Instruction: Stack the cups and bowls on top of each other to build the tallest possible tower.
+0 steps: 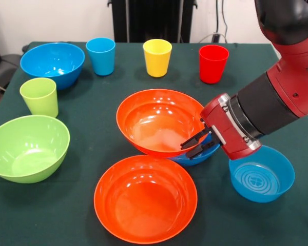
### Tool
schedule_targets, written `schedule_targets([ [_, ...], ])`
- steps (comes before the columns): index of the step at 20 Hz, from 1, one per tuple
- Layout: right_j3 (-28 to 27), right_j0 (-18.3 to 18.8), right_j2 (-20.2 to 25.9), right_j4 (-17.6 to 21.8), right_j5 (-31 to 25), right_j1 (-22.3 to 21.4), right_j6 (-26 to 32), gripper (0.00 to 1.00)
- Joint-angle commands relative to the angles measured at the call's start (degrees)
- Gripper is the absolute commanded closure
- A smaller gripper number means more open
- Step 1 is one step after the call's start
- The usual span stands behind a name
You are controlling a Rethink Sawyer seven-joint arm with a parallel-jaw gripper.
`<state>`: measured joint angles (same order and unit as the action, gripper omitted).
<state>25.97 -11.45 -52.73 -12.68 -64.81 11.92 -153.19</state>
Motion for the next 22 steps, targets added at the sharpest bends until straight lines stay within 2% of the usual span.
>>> schedule_targets([
  [1,1.86,-0.71,3.5,0.47,3.3,1.4,-9.96,1.0],
  [9,0.79,-1.1,3.33,-1.45,0.82,1.68,-12.04,1.0],
  [14,3.06,-2.97,4.57,-2.17,1.22,1.31,-13.79,1.0],
  [22,2.86,-3.99,4.56,-3.77,0.2,1.69,-15.76,1.0],
])
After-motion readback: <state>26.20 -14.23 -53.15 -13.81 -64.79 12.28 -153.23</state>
